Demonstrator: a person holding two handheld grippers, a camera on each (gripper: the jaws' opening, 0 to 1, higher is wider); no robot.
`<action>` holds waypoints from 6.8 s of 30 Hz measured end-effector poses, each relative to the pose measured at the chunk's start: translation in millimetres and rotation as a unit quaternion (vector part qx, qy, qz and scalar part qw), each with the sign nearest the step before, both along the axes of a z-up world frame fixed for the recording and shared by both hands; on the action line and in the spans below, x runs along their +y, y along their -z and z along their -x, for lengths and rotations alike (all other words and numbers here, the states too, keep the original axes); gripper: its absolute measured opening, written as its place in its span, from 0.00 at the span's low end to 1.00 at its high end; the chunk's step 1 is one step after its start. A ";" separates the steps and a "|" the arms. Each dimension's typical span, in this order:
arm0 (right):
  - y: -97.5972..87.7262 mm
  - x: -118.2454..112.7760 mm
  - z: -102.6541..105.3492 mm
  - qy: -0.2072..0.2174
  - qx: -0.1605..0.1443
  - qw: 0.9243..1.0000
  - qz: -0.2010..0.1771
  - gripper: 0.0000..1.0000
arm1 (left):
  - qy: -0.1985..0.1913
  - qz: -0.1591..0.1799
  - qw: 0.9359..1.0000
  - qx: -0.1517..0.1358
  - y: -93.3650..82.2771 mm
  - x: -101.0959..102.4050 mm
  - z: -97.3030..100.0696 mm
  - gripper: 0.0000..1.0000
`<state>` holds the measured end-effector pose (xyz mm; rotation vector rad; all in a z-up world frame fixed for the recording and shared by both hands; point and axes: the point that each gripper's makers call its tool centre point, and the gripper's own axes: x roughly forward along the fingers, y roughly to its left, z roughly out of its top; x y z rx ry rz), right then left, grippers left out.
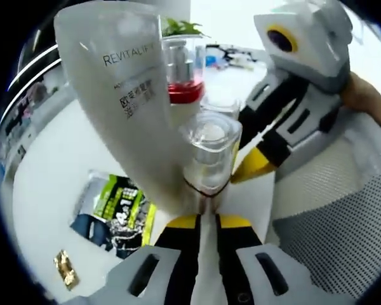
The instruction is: Arrange the skincare products in the storage area until every visible bottle or jar stands upright without overlapping.
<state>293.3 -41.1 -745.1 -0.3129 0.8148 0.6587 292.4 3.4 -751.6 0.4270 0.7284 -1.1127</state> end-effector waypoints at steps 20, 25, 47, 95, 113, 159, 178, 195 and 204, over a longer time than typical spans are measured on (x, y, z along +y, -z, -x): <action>1.1 -4.0 -1.9 -0.008 -0.009 1.000 0.023 0.14 | -0.052 0.003 0.999 0.014 1.9 -2.6 -0.8 0.00; 3.6 -7.1 -1.5 -0.015 -0.008 0.999 0.036 0.12 | -0.052 0.005 0.998 0.017 1.8 -3.8 1.1 0.00; 3.0 -7.6 -3.5 -0.009 -0.010 0.999 0.031 0.13 | -0.041 0.004 0.999 0.002 0.7 -3.8 0.4 0.00; -46.6 -10.5 0.6 0.054 -0.077 0.995 -0.016 0.72 | -0.109 0.031 0.992 -0.059 -54.9 72.4 -15.2 0.44; -78.7 5.4 -0.9 0.047 -0.117 0.990 -0.056 0.89 | -0.153 0.033 0.984 -0.090 -82.5 121.3 -14.4 0.71; -107.4 22.2 19.6 0.024 -0.132 0.986 -0.099 0.99 | -0.153 0.053 0.982 -0.093 -98.1 139.9 19.2 0.97; -110.8 32.0 12.8 0.065 -0.105 0.989 -0.086 0.99 | -0.107 0.074 0.991 -0.042 -91.3 156.6 6.4 0.97; -145.4 28.0 -1.3 0.068 -0.093 0.987 -0.111 0.99 | -0.073 0.095 0.993 -0.025 -86.8 155.9 -5.7 0.97; -162.1 26.1 -13.2 0.050 -0.066 0.989 -0.123 0.92 | -0.074 0.106 0.991 -0.021 -86.1 149.8 -17.7 0.97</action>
